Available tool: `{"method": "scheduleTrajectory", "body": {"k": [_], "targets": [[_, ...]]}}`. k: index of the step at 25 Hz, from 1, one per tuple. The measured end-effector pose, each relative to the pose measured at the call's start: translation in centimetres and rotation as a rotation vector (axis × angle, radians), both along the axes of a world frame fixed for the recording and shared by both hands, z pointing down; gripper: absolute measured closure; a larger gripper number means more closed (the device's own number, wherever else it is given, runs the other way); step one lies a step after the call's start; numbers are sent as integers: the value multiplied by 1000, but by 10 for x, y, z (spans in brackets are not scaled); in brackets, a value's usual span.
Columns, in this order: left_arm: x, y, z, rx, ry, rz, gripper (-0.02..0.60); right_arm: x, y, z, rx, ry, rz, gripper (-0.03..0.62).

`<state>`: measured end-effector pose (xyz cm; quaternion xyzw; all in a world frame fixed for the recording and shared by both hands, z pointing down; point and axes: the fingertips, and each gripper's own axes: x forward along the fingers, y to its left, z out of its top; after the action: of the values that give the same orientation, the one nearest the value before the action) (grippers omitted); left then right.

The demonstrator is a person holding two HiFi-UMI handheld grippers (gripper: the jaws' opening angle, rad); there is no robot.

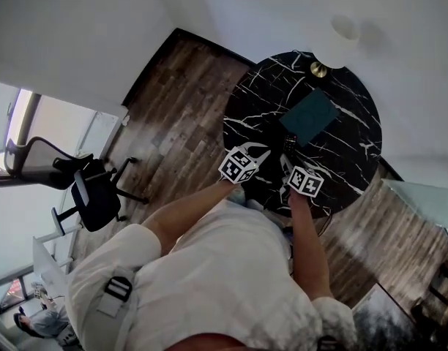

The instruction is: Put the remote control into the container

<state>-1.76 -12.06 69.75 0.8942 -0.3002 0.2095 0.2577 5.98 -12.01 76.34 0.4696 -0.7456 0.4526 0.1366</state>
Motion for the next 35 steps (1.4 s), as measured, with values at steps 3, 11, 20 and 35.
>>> {"method": "scheduleTrajectory", "body": {"k": [3, 11, 20, 35], "targets": [[-19, -3, 2, -4, -7, -34, 575, -21, -4, 3, -9, -10, -24, 404], [-34, -8, 11, -18, -31, -22, 575, -36, -12, 8, -73, -42, 51, 404], [-40, -15, 31, -41, -86, 22, 575, -47, -21, 38, -240, -117, 265, 404], [-51, -24, 55, -82, -138, 72, 575, -61, -36, 75, -399, -28, 405, 404]]}}
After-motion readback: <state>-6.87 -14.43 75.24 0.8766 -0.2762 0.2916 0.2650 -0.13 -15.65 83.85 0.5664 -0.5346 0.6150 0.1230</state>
